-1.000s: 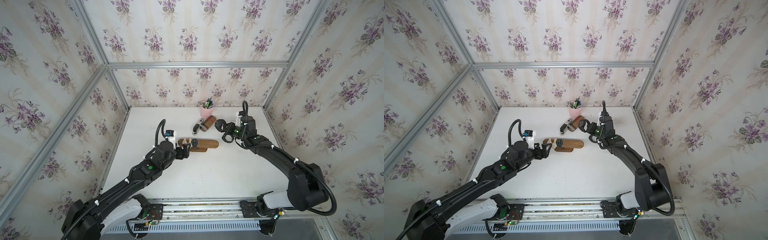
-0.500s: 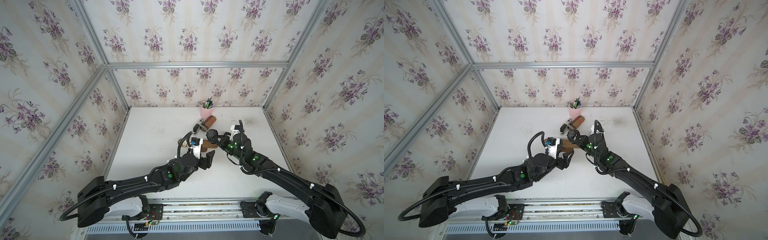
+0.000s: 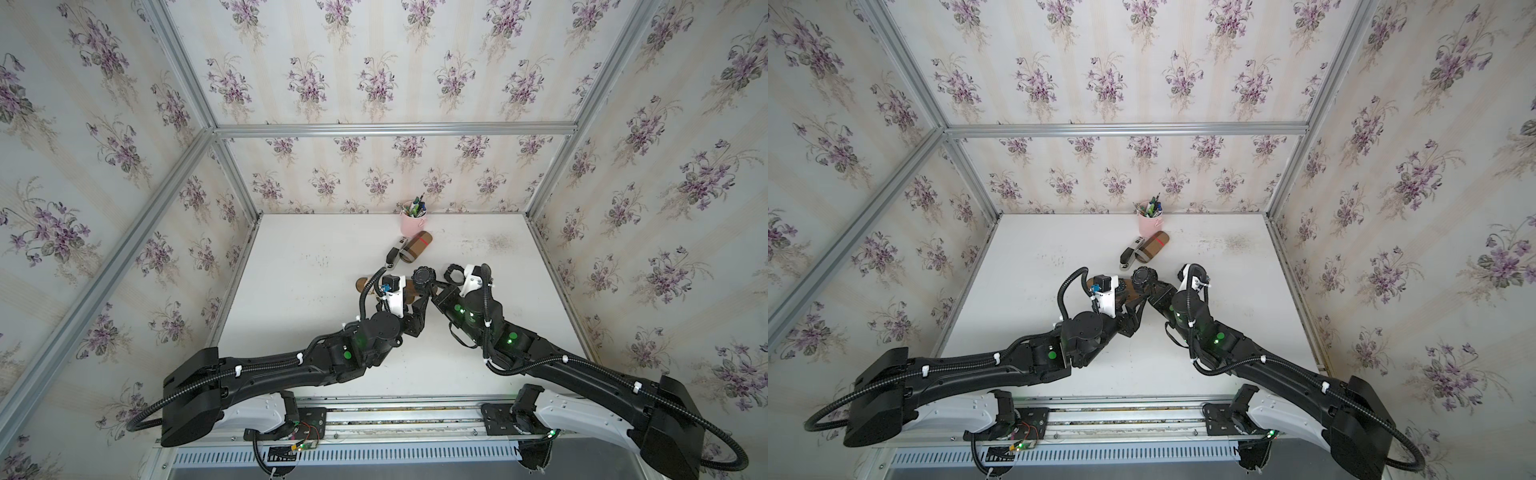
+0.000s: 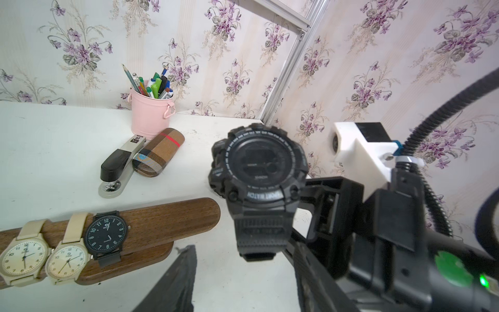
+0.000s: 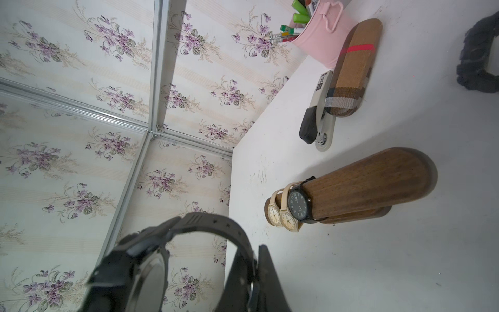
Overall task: Place watch on stand
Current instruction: Pick up the watch at the center of the board.
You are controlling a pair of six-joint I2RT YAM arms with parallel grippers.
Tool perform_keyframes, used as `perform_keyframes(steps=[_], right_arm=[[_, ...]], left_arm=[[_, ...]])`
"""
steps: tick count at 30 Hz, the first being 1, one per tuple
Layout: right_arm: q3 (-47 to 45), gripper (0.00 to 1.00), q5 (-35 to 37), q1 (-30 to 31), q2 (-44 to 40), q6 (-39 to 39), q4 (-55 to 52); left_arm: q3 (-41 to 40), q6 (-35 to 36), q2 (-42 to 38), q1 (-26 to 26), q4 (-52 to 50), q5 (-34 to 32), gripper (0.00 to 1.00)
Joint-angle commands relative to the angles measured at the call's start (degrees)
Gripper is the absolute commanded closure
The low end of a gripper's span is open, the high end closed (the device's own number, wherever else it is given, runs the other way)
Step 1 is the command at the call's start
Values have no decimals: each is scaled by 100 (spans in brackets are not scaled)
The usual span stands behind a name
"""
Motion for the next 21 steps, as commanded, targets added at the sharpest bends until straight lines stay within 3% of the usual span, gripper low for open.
perform_keyframes(steps=[1, 5, 13, 21], right_arm=[[15, 100, 422, 124, -13, 208, 245], [-3, 100, 565, 253, 34, 283, 281], [-29, 100, 913, 478, 52, 410, 303], [160, 100, 1451, 831, 149, 385, 59]], left_arm=[[77, -177, 48, -8, 161, -139, 44], [156, -184, 90, -8, 100, -141, 44], [458, -328, 233, 1, -401, -313, 64], [702, -458, 371, 10, -785, -365, 75]])
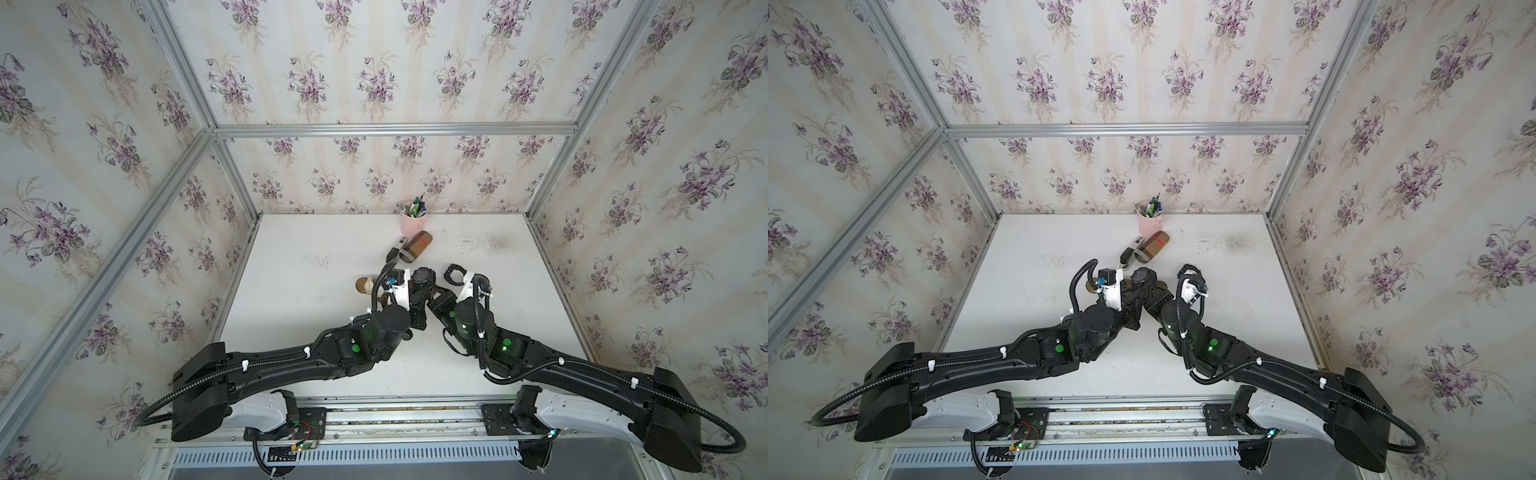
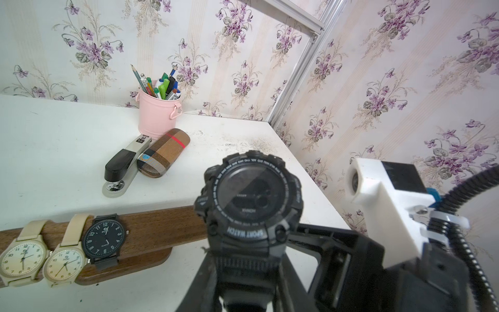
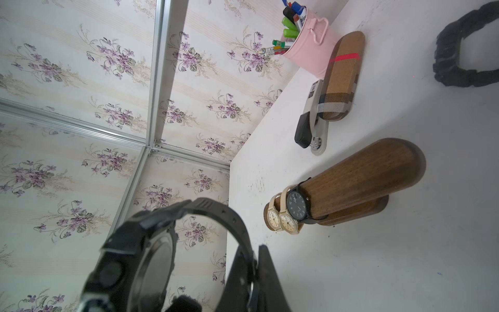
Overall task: Place watch on stand
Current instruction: Pick up the watch at the center of the board.
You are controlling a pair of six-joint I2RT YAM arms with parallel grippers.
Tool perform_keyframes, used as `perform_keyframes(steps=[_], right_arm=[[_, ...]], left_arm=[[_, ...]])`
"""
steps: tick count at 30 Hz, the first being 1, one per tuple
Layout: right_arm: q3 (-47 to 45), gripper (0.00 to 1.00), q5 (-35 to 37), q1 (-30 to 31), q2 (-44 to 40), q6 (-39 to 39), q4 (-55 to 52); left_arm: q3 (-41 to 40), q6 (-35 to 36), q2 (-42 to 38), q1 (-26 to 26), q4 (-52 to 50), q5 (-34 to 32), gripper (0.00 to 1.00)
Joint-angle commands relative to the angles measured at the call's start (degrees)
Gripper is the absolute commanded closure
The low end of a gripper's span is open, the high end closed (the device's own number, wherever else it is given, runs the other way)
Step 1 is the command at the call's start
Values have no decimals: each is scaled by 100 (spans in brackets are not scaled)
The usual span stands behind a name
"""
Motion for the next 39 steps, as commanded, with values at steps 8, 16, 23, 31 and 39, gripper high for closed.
perform_keyframes(steps=[8, 16, 23, 31, 39], right_arm=[[148, 100, 424, 214, 121, -44, 170], [66, 100, 442, 214, 17, -289, 456], [94, 97, 488, 213, -20, -290, 265], [102, 71, 446, 150, -403, -1356, -2], [93, 54, -1236, -443, -721, -3905, 102]], left_arm=[[81, -281, 28, 115, -320, 108, 62], [-50, -218, -36, 190, -130, 461, 63], [-111, 140, -178, 204, -28, 528, 78], [-157, 660, -476, 500, -453, 829, 80], [58, 1557, -581, 790, -1046, 1709, 82]])
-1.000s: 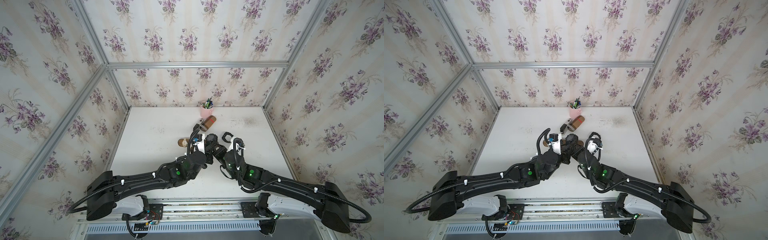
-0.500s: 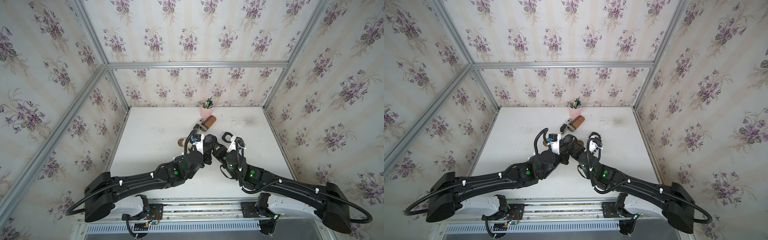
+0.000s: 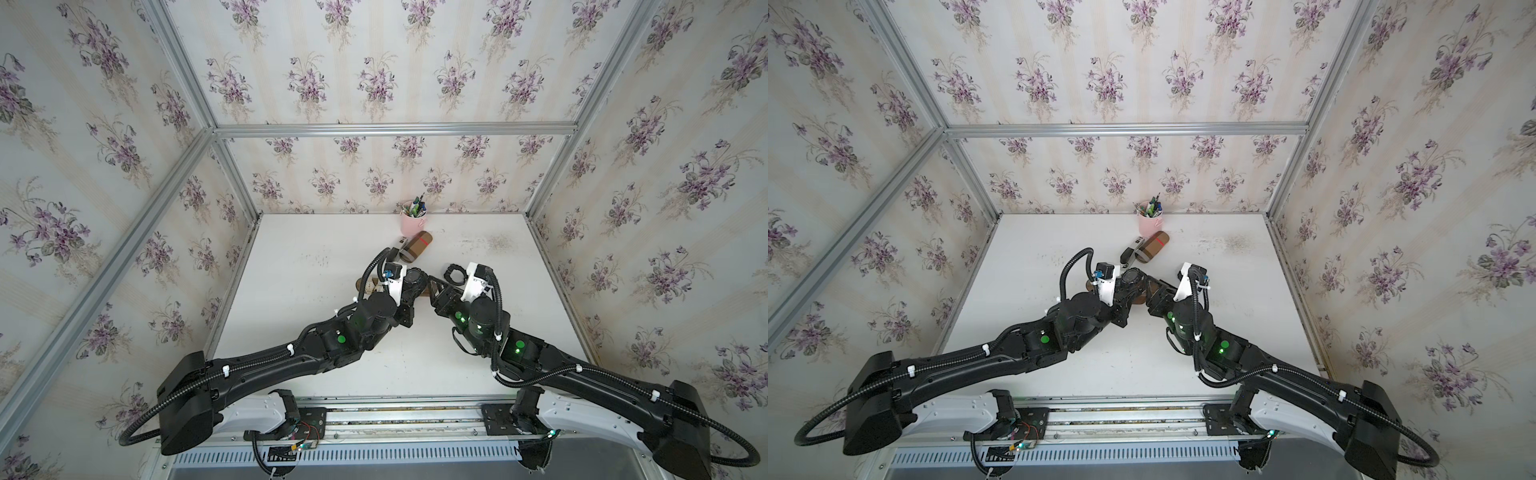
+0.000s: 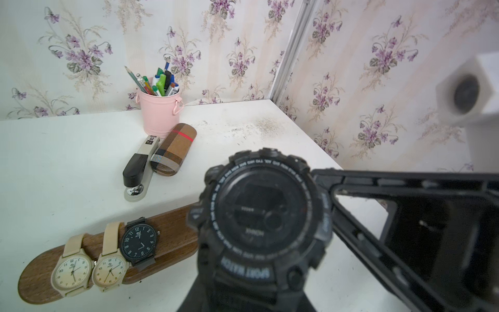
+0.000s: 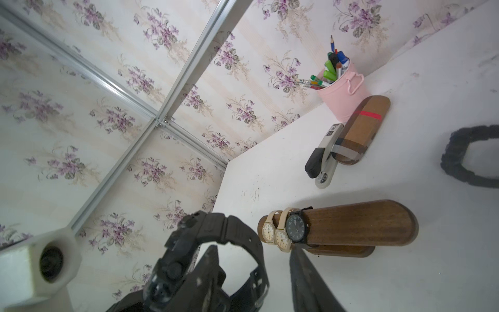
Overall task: Place watch on stand
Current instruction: Pick up the watch at the center of the board.
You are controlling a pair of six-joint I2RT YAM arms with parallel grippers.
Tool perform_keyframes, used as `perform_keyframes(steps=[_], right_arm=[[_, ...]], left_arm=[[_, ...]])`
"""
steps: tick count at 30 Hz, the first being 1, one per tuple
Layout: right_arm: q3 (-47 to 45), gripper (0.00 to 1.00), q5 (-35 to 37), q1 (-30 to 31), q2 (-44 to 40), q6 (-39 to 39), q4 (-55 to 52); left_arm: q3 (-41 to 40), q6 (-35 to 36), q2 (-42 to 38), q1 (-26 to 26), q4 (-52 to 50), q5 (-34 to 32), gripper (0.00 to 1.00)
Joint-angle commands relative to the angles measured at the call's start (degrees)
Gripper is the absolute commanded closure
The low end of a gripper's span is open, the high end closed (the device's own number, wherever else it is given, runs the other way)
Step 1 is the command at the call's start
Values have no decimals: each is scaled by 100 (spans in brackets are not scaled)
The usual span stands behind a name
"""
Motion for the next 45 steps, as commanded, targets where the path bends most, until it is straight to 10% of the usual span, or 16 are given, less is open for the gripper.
perform_keyframes(steps=[1, 10, 23, 45], right_arm=[[-18, 54, -1206, -307, -146, -1732, 124], [-234, 45, -3263, -809, -359, -3911, -371], [-465, 42, -3982, -870, -815, -4364, -306], [-328, 88, -4914, -870, -1003, -4007, -206]], left_arm=[[99, 630, -80, 136, -269, 604, 82], [260, 1652, -298, 624, -984, 2403, 81], [144, 2272, -738, 743, -1324, 3559, 81], [228, 2397, -780, 1035, -1569, 4249, 73]])
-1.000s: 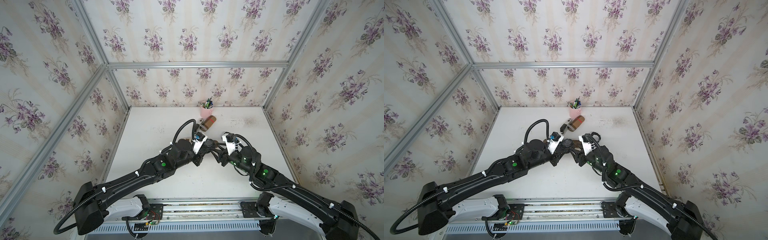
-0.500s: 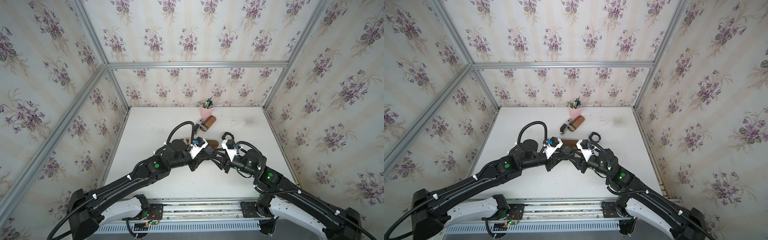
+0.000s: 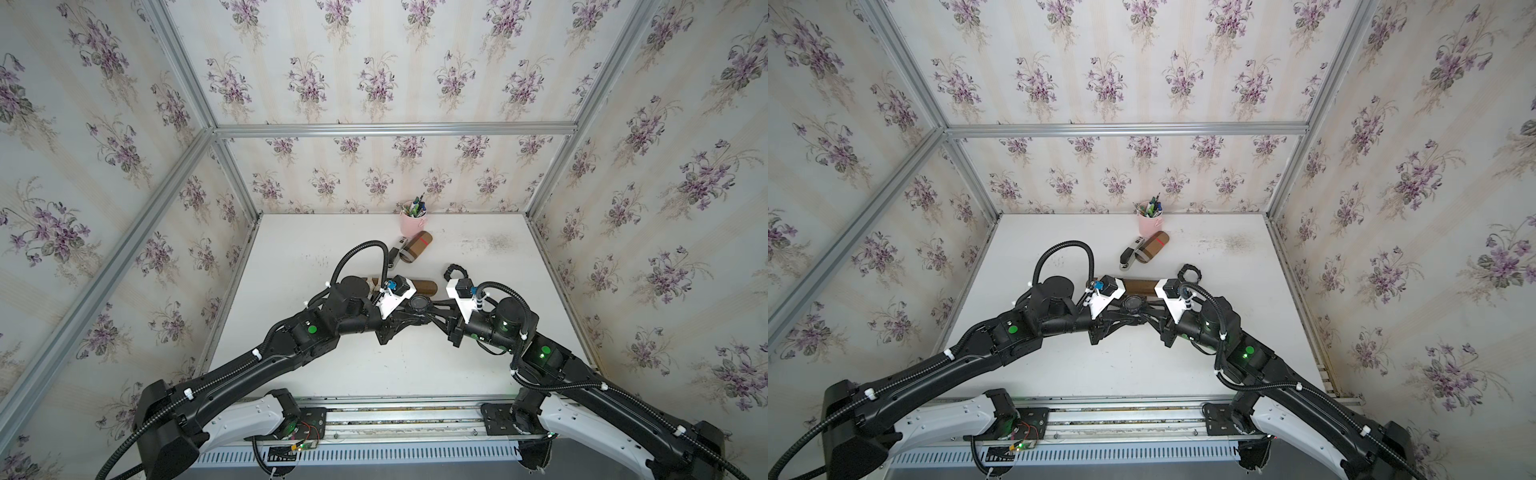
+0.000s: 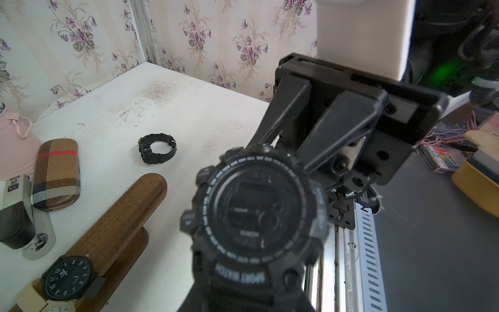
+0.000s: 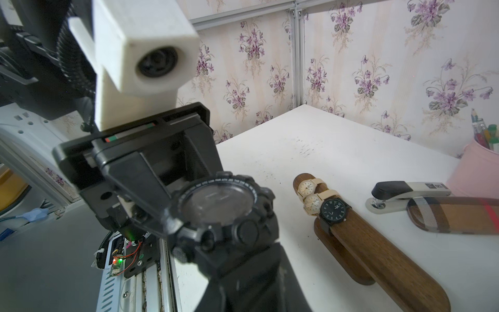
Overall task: Place watch on stand
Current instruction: Pick up the watch at the center of the board.
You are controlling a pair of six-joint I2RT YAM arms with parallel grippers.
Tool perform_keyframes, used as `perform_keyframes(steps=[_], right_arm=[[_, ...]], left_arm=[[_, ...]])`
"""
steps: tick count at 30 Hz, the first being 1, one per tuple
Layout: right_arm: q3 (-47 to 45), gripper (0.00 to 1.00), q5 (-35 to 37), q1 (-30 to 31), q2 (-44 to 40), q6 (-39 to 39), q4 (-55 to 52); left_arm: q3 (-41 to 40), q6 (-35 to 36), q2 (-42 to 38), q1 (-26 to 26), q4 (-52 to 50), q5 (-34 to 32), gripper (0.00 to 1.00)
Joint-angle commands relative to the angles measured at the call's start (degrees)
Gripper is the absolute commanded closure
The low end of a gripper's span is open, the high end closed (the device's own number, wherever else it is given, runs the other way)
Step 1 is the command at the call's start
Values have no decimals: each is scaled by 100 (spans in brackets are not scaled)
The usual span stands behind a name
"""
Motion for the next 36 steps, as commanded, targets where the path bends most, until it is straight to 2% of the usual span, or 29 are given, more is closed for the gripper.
perform_keyframes(steps=[1, 4, 9, 12, 18, 21, 25, 28, 32, 36], right_arm=[[30, 89, -454, 34, 22, 122, 443], [31, 91, -158, 32, 22, 257, 524], [3, 95, 448, 32, 31, 639, 784], [-16, 97, 1031, 42, 98, 981, 870], [-75, 100, 2190, 94, 300, 1651, 942], [-7, 100, 2818, 285, 392, 1937, 895], [355, 100, 4234, 753, 663, 2400, 277], [651, 100, 4871, 974, 953, 2817, -207], [925, 100, 5750, 1535, 1256, 3096, -476], [1045, 100, 6278, 1815, 1382, 3460, -676]], left_arm=[[41, 103, 63, 12, 54, -105, 69], [29, 16, 95, 12, 108, -392, 57], [43, -208, 256, 15, 163, -790, 48], [105, -455, 384, 4, 155, -1344, 46], [100, -1000, 530, -241, 313, -2337, 31], [30, -1245, 548, -426, 482, -2813, 29], [-14, -1776, 533, -617, 517, -3768, 29], [-104, -2047, 506, -715, 690, -4090, 30], [75, -2249, 662, -774, 598, -4269, 42], [219, -2416, 768, -779, 316, -4639, 60]])
